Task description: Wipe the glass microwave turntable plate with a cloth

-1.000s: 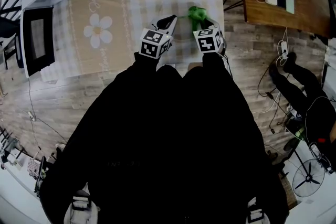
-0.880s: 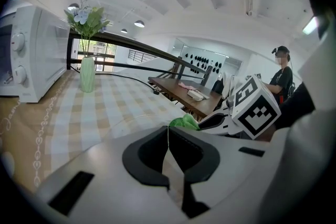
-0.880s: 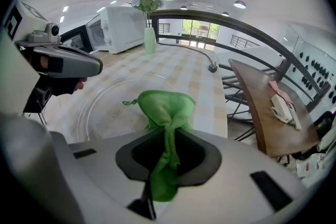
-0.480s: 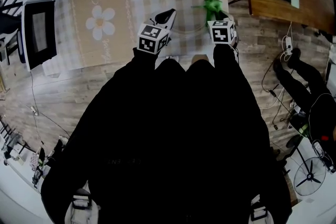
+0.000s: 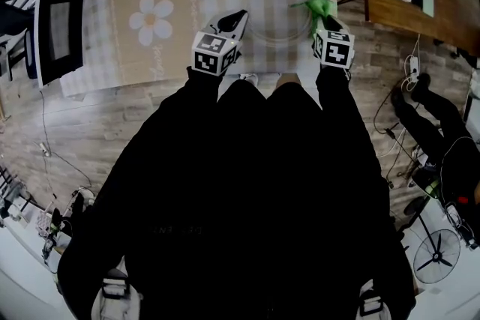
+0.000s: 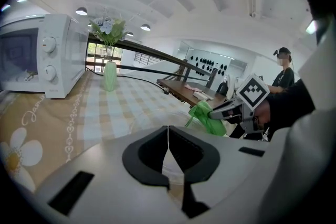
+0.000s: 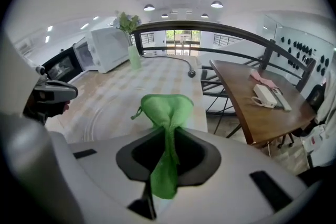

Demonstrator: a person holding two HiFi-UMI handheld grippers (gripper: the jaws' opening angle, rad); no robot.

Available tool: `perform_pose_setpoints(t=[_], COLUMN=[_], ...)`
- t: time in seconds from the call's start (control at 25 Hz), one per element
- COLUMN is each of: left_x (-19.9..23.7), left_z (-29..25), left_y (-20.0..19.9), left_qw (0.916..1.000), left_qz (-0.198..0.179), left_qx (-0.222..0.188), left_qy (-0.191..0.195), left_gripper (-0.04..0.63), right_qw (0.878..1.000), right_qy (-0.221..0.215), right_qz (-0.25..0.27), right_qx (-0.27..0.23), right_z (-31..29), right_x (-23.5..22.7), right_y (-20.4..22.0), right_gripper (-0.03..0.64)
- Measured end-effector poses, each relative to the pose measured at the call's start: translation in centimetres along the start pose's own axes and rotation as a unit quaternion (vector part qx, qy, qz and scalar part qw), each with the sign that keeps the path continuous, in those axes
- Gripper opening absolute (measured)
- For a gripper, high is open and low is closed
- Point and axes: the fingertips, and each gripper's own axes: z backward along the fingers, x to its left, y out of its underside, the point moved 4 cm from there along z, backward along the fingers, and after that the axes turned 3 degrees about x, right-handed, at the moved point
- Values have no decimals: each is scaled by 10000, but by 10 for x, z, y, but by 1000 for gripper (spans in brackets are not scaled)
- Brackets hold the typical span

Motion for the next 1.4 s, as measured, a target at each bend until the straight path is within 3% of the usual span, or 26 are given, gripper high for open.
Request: perform_pose_setpoints(t=[0.28,0.48,0.64,0.92,1.2,1.4], left_x=[9,11,12,17,20,17], left_z=[22,32,39,47,48,44], left_y=[9,19,26,38,39,39], left_qw=[10000,9999,9997,9993,9990,9992], left_qz=[51,162,223,355,432,400], left_qx=[-45,-33,-16,45,14,17], left_qy=[-51,-44,-61,-120,-132,-86], left_gripper=[21,21,21,21,21,21], right_qw=[9966,9897,9856,9808,9794,9790], right_qy=[-751,-1397,-1676,-1906,-1908,-1804], right_qz=[124,14,124,395,437,744], right_qx=[-315,-306,-203,55,490,591], right_z=[27,33,27,4,-21,-28], right_x=[72,129,165,204,208,210], right_y=[-15,-18,-15,-3,18,22], right_gripper=[69,69,69,71,71,72])
